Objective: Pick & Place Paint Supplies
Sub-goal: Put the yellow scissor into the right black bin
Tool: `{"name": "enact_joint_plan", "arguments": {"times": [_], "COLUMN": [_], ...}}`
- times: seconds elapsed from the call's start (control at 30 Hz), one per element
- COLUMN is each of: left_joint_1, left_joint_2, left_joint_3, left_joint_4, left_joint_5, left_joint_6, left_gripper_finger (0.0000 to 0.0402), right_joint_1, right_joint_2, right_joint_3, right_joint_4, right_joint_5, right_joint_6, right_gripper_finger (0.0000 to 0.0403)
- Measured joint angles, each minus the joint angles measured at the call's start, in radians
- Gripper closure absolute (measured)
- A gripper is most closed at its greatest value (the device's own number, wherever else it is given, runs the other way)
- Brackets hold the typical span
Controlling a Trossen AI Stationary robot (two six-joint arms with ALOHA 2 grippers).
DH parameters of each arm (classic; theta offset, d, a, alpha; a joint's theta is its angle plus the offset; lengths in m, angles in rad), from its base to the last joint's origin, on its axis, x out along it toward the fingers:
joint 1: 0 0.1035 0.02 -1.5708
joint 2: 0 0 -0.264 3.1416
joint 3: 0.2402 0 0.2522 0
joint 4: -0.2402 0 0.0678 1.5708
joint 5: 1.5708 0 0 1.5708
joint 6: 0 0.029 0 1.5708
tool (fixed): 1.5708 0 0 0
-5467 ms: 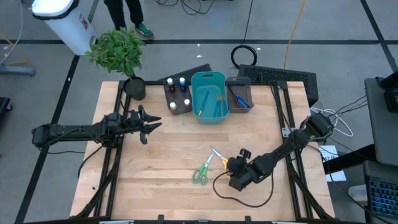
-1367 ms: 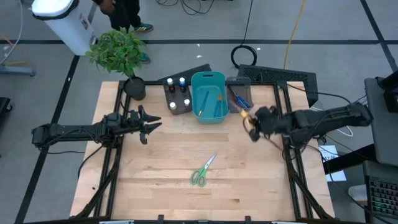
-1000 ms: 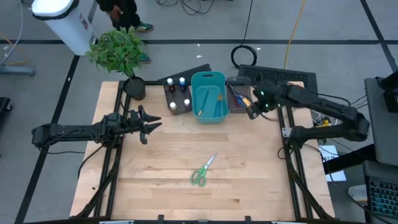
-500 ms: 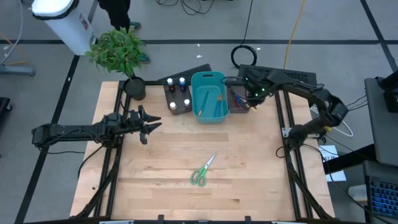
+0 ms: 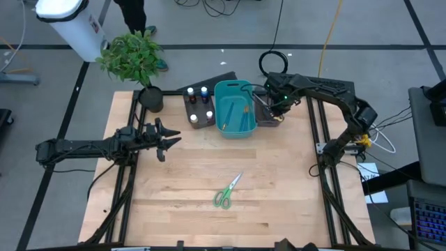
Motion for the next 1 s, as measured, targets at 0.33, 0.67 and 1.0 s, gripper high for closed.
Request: {"name": "enact_joint_plan", "arguments": {"times": [0.33,0.67,1.0], "left_joint_1": [0.0,0.0,0.0], "left_joint_2": [0.0,0.0,0.0], "left_joint_3": [0.0,0.0,0.0], "left_joint_4": [0.0,0.0,0.0], "left_joint_5": [0.0,0.0,0.0], "left_joint_6": [0.0,0.0,0.0], "left_gripper_finger": [0.027,0.027,0.027], "right_joint_1": [0.0,-0.019,-0.055], "right_joint_2": [-0.065,-0.092,-0.089], "right_joint_3": [-0.001,-0.001,-0.001], "right_joint_4": [-0.028,-0.106,-0.097], "right_joint_5": [0.001,-0.003,-0.005], "right_joint_6": [0.047,0.09,0.103], "right_gripper_finger": [0.0386,0.0386,0.0387]}}
